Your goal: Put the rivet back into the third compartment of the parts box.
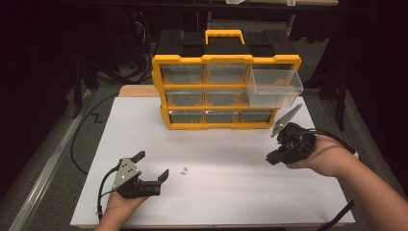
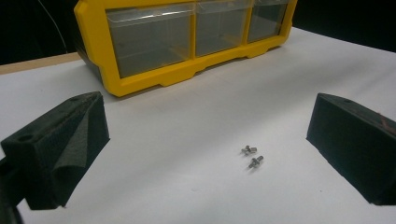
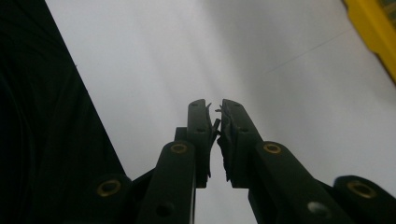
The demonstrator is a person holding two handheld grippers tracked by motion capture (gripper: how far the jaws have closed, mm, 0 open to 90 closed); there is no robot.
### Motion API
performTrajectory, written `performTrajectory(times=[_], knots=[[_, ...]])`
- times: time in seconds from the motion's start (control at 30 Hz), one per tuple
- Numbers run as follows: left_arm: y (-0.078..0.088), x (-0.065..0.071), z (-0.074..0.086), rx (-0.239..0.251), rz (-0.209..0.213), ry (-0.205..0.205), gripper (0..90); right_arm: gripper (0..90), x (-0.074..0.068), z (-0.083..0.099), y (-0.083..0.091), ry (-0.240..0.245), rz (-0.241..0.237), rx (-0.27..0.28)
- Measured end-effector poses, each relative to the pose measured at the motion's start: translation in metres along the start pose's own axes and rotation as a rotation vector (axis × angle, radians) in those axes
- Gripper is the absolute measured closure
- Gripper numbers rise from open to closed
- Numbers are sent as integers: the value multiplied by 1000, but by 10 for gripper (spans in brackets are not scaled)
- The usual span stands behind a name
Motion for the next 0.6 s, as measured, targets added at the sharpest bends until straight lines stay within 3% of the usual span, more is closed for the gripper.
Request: performTrajectory(times=[0.6], knots=[[1,1,0,1,9,1,4,838,7,-27,72,26,39,33]])
Point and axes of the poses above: each handheld gripper's, and its own axes: y roughly backward along the jaws, z roughly out of its underside, x roughly to its right, the point moved 8 cm from there along -y, roughly forward along the jaws, and after that the axes turned 9 degrees about -y, right-handed, at the moved point
